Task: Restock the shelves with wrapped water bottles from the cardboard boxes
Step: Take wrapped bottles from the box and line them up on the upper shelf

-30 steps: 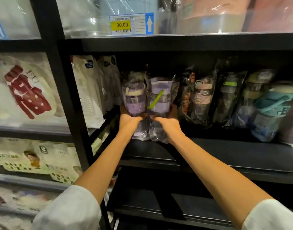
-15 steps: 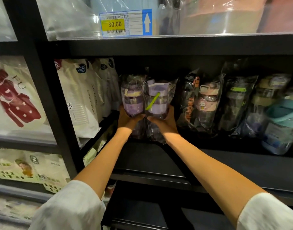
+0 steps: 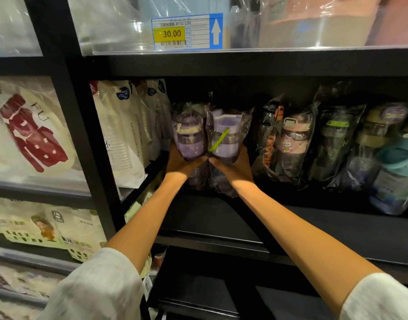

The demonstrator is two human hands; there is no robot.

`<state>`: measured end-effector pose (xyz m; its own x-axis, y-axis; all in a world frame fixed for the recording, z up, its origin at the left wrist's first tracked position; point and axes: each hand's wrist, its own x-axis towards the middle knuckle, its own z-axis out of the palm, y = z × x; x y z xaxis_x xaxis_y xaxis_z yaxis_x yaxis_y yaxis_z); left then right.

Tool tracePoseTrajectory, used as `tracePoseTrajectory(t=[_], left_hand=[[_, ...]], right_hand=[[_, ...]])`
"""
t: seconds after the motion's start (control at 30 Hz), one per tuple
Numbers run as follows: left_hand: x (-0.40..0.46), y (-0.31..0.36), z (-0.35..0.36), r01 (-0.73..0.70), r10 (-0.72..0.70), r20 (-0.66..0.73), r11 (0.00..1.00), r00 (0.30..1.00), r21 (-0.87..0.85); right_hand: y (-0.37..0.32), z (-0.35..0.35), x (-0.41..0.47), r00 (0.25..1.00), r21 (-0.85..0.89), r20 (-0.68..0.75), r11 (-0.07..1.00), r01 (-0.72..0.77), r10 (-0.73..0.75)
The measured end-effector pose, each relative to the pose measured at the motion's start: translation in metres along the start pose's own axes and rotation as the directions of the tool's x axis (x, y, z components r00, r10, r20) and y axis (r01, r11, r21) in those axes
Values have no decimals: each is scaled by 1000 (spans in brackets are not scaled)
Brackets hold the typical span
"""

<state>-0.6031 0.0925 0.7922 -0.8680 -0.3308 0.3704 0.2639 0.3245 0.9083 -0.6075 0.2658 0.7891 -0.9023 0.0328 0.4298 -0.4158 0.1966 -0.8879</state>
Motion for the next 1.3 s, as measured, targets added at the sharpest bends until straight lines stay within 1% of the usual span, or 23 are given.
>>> tracePoseTrajectory(t=[0.07, 0.17, 0.27, 0.37, 0.4, 0.47, 0.53, 0.57, 0.63, 0.73, 0.83, 0.93, 1.0, 1.03, 1.1, 1.17, 1.23, 1.3], left_hand=[[-6, 5, -5, 37, -37, 20, 999, 999, 9], [-12, 8, -11, 44, -44, -9, 999, 999, 21], [-25, 11, -16, 100, -99, -14, 991, 995, 92], [-47, 17, -24, 194, -187, -76, 976, 979, 95], [-53, 18, -27, 224, -215, -77, 965, 973, 138], [-66, 21, -33, 225, -215, -67, 944, 974, 243], [-90, 29, -41, 167, -164, -38, 921, 986, 351], [-105, 35, -46, 141, -146, -16, 912, 989, 386], [-136, 41, -57, 89, -114, 27, 879, 993, 468], [-186, 41, -75, 32, -75, 43, 782, 996, 622], [-246, 38, -97, 11, -39, 21, 679, 999, 734], [-314, 28, -118, 64, -46, -45, 593, 998, 803], [-364, 18, -131, 136, -87, -106, 545, 991, 828], [-389, 10, -136, 162, -109, -123, 517, 986, 840], [-439, -5, -147, 193, -153, -136, 459, 979, 867], [-487, -23, -156, 260, -243, -168, 424, 955, 868], [-536, -39, -161, 360, -354, -222, 391, 908, 847], [-580, -55, -164, 481, -447, -307, 355, 840, 801]], right_hand=[[-7, -3, -6, 999, -69, 4, 996, -47, 48], [-8, -9, -12, 998, -131, 9, 989, -65, 67], [-4, -18, -21, 990, -242, 33, 962, -127, 139], [-26, -34, -51, 974, -413, 65, 894, -172, 218], [-28, -38, -57, 967, -488, 72, 854, -179, 244], [-29, -44, -71, 976, -584, 56, 800, -138, 210], [-35, -46, -88, 989, -643, 70, 764, -57, 133], [-40, -47, -97, 991, -672, 106, 740, 9, 85], [-49, -47, -116, 973, -682, 230, 716, 147, 20], [-62, -44, -150, 908, -668, 417, 665, 333, -36], [-67, -39, -190, 828, -614, 544, 607, 505, -138], [-64, -34, -236, 724, -530, 662, 562, 635, -194], [-59, -30, -270, 654, -471, 723, 533, 703, -224], [-54, -28, -288, 623, -438, 748, 536, 721, -227], [-40, -23, -325, 571, -387, 796, 555, 736, -200], [-24, -17, -361, 505, -347, 851, 567, 747, -145], [-5, -11, -396, 431, -314, 899, 569, 760, -79], [13, -3, -428, 354, -287, 935, 585, 759, 1]])
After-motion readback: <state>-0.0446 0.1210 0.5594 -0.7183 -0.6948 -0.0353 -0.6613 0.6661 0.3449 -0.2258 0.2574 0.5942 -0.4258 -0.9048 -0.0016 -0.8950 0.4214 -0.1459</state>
